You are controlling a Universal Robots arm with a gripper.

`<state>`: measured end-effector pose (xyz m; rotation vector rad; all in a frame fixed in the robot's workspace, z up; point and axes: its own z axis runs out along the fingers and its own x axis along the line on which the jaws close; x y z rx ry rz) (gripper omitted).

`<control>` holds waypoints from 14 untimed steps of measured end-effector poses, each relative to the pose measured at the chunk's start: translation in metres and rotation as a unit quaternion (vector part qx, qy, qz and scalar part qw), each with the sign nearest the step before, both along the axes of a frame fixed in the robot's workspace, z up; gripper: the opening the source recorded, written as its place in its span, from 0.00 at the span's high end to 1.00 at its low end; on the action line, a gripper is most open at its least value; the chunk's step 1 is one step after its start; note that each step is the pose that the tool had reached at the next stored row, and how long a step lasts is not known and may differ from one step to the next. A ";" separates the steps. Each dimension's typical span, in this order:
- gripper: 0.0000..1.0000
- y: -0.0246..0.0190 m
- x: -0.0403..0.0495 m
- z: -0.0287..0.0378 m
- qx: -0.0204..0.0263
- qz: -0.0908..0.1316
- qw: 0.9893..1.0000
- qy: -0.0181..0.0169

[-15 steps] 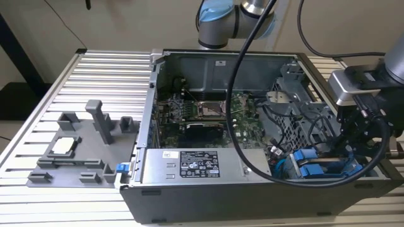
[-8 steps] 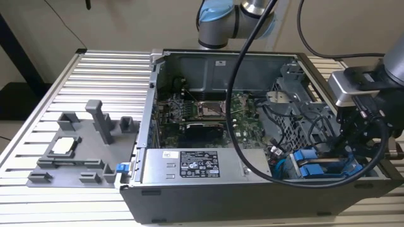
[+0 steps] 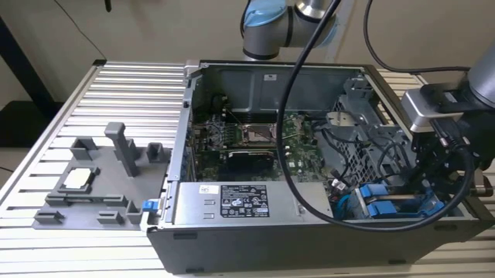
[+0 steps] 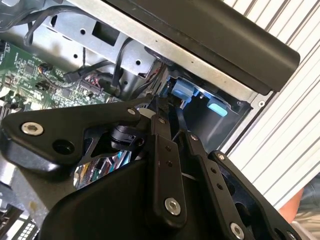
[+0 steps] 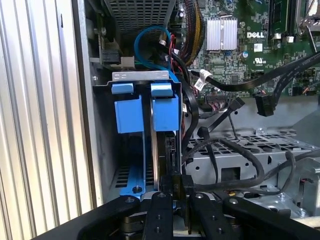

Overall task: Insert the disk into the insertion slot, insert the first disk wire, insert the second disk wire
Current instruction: 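Insert the first disk wire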

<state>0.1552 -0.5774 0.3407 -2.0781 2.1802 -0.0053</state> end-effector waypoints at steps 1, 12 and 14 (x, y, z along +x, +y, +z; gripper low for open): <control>0.81 -0.0001 0.0000 -0.0002 0.000 0.000 1.000 0.000; 0.81 -0.0023 0.0001 -0.0009 0.000 0.000 1.000 0.000; 0.81 -0.0020 0.0000 -0.0012 0.000 0.000 1.000 0.000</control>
